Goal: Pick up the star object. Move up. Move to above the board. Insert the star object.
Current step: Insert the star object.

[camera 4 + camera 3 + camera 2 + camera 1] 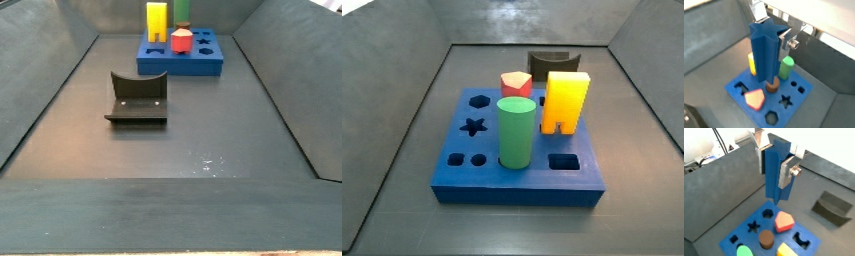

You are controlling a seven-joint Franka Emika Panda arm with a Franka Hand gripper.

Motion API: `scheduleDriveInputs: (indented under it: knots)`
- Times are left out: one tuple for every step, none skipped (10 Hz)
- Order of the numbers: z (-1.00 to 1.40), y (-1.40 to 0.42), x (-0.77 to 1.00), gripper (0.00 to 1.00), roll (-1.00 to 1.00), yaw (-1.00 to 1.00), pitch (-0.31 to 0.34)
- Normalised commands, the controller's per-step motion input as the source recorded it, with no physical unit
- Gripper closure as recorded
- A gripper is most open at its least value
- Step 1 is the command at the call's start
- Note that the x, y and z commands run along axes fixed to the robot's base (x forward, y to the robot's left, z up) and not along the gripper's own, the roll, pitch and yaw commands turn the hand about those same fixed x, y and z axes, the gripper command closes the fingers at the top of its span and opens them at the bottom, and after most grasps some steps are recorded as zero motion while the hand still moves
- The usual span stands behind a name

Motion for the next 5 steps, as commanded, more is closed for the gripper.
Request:
scheduleDriveInputs:
  knots:
    - [-0.56,-0.11,-0.66,1.00,0.00,0.21,-0.219]
    - [-0.66,-0.27,-0.55,1.00,0.00,0.40,-0.253]
    - [-0.57,-0.35,-0.31,1.00,0.00,0.48,-0.220]
    - [-0.74,-0.31,-0.05,1.00,-0.05,0.45,-0.164]
    - [-0.92,-0.18,0.00,1.00,0.00,0.34,-0.107]
